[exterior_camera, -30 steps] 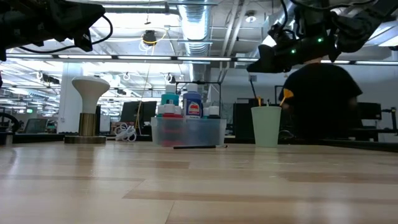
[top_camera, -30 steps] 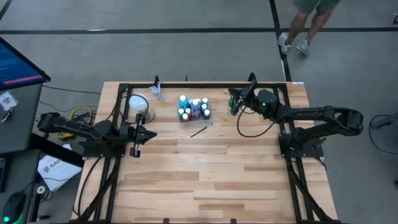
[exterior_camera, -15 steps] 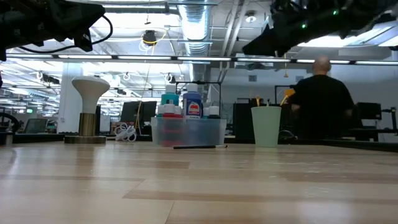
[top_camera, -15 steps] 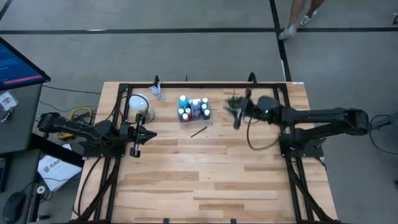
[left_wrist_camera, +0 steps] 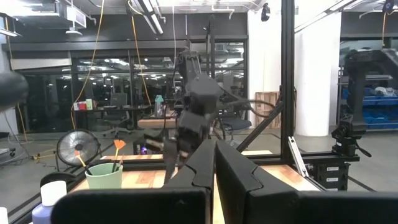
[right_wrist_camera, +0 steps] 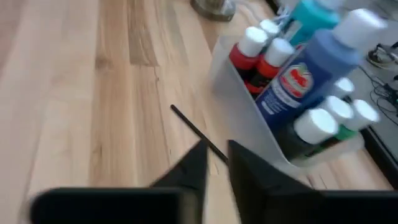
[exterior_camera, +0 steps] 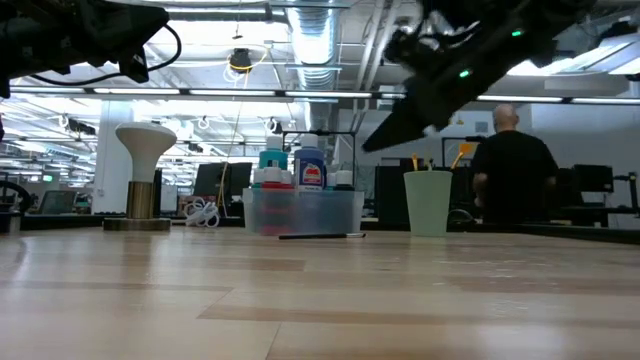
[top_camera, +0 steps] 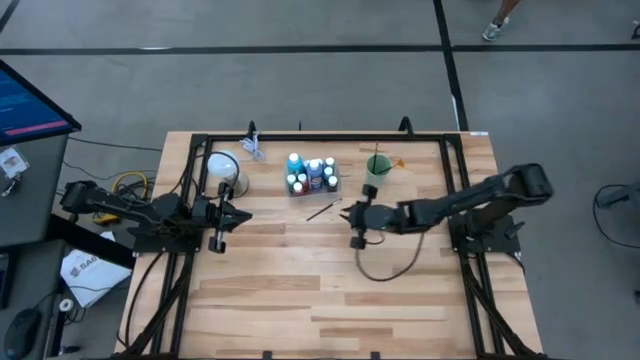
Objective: Pick & Place Paint Supplies
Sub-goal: Put the silver paint brush into the cup
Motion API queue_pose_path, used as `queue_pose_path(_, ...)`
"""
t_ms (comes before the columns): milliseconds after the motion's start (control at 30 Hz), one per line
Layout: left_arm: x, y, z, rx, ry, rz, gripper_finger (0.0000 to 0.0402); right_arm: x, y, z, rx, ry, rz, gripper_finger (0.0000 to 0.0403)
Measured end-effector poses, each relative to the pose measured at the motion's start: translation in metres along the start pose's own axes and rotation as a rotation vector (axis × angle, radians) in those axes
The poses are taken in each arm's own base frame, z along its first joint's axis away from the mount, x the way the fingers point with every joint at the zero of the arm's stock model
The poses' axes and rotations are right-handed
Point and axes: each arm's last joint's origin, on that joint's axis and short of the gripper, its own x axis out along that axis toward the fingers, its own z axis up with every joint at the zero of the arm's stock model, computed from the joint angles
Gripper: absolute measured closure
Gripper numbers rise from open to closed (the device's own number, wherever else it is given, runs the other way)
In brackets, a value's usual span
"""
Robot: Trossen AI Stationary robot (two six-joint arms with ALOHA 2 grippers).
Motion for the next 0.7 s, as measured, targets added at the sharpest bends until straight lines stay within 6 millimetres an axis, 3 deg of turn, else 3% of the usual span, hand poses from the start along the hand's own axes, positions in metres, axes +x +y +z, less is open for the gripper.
queue_pose_path(67, 0.0, 0.0, 0.0, 0.0, 0.0, 0.0, 0.04, 0.014, 0.005, 0.005, -0.026, 0.036, -0.003, 0.0387)
queue_pose_path(400, 0.0, 0.0, 0.0, 0.0, 0.0, 0.0, 0.04, 0.081, 0.009, 0.019, -0.119, 0.196, 0.009, 0.0402)
queue_pose_path(700, 0.0, 0.0, 0.0, 0.0, 0.0, 0.0, 0.04, 0.111, 0.001, 0.009, -0.134, 0.329, 0.005, 0.0402)
